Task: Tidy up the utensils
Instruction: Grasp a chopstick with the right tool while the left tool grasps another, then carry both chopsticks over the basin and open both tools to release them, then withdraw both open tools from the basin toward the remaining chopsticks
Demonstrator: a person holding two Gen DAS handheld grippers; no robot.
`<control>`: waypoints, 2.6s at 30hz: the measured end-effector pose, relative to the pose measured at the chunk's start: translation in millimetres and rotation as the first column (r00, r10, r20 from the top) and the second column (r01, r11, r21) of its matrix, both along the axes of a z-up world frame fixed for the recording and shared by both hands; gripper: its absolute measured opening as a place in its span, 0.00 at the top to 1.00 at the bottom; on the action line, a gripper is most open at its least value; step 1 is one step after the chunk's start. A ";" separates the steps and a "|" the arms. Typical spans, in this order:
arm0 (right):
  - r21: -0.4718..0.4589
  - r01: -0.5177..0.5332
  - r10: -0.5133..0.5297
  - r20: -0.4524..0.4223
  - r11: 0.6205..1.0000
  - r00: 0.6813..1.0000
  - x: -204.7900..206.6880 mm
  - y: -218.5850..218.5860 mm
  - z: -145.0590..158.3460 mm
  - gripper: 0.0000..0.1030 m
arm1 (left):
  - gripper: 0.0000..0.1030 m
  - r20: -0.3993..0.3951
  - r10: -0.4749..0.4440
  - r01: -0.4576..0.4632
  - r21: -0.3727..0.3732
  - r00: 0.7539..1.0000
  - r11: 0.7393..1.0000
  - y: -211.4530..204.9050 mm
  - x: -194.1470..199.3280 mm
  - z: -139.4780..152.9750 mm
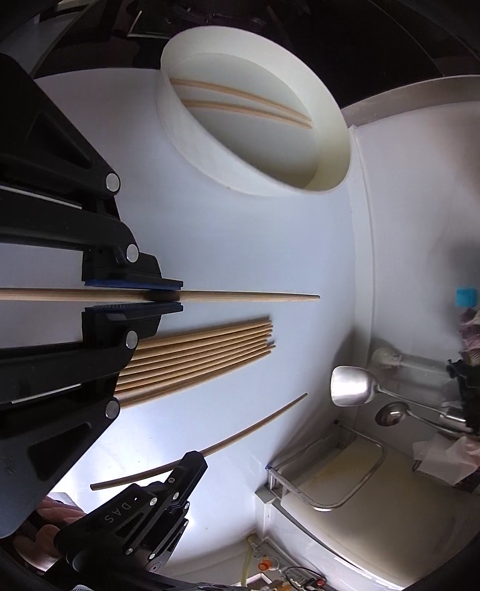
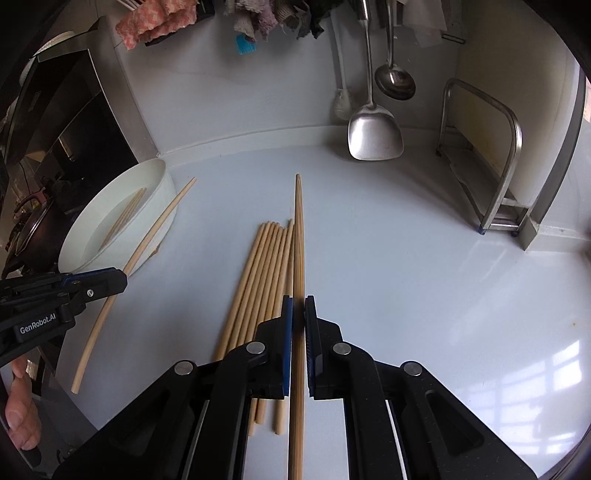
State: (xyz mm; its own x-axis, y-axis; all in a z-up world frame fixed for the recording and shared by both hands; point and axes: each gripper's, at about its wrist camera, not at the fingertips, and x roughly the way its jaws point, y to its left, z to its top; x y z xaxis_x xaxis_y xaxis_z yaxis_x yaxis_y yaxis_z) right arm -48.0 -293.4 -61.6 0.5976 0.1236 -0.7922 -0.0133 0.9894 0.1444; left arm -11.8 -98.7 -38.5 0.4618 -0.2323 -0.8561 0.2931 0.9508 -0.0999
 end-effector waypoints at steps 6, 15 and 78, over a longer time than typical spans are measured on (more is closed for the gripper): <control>0.004 -0.047 0.047 0.027 0.999 0.999 13.5 43.6 30.8 0.94 | 0.93 0.056 0.057 -0.057 -0.001 0.997 0.998 56.2 19.0 27.9; 0.071 -0.140 0.136 0.049 0.988 0.989 75.2 155.7 54.3 0.94 | 0.93 0.080 0.134 -0.135 0.005 0.988 0.991 160.6 71.0 35.5; -0.028 0.163 -0.163 0.012 0.986 0.987 89.4 180.5 28.4 0.54 | 0.17 0.122 0.009 -0.010 0.004 0.992 1.000 199.2 141.9 15.9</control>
State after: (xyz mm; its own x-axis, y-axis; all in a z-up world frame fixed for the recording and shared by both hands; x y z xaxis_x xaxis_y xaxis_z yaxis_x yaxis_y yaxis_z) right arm 41.4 -112.9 -33.2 0.6153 0.0014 -0.7883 0.1472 0.9822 0.1167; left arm 130.1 100.6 -22.6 0.5652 -0.2236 -0.7941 0.2940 0.9540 -0.0593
